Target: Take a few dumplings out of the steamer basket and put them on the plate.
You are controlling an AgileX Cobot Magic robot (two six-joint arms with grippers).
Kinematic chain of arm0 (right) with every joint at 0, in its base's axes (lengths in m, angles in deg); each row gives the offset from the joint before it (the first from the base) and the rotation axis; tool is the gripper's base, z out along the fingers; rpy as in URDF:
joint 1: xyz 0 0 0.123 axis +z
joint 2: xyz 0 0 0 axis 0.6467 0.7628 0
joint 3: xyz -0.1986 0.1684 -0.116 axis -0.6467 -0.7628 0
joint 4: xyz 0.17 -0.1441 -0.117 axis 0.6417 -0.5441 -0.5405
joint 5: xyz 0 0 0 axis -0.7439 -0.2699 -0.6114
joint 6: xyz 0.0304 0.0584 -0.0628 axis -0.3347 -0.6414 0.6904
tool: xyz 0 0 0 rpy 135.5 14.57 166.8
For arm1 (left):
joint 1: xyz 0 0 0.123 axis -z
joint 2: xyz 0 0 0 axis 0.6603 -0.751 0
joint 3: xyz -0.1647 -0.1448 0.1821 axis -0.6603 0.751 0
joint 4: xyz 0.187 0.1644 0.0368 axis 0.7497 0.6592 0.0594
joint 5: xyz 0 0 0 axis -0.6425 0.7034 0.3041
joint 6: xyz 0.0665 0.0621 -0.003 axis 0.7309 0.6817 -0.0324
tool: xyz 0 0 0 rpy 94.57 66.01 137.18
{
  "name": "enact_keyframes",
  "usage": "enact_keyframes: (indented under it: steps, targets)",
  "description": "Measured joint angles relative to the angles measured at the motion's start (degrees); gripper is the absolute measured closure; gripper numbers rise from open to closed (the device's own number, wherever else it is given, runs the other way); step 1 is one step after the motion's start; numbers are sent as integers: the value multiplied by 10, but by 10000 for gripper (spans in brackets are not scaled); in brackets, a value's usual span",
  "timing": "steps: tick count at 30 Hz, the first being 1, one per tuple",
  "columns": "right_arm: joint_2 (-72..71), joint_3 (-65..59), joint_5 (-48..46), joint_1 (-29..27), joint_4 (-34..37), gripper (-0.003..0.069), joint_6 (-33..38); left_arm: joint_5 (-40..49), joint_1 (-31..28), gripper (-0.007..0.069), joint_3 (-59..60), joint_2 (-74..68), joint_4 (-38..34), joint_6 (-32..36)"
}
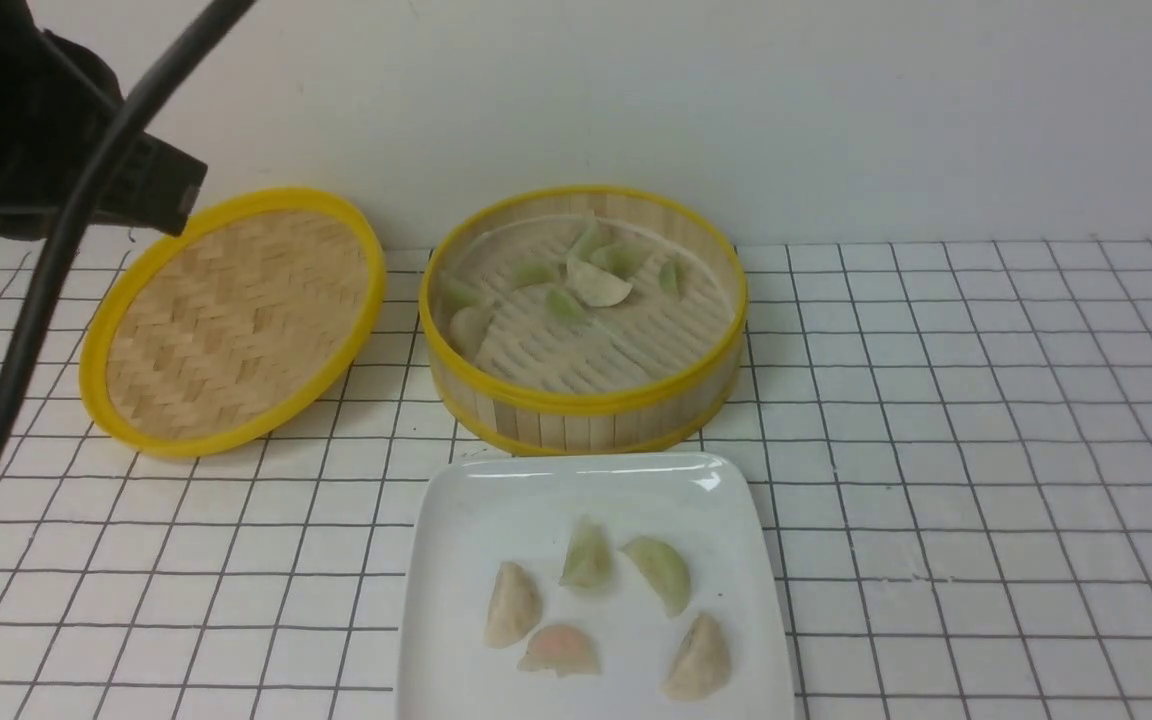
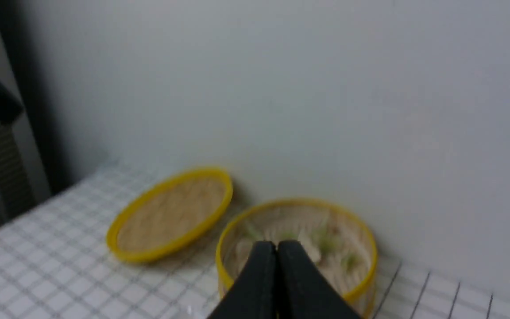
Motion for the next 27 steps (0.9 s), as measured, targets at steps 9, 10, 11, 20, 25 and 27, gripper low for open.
enact_keyframes:
  steps: [9,10,11,20,25,27]
  targets:
    - [-200,-181,91,0,-200,673,-279,-87,0,631,5,-15,-23,3]
    - [-201,-184,93,0,-210,673,-299,-90,0,631,9,-15,-25,3]
    - [-201,-185,93,0,-216,673,-304,-92,0,631,11,-15,-26,3]
    - [-202,-188,94,0,-250,673,-371,-239,0,631,194,136,-33,3]
    - [-202,-188,94,0,-252,673,-371,-340,0,631,299,227,-43,1]
    - [-202,-188,94,0,-253,673,-371,-372,0,631,351,275,-61,1]
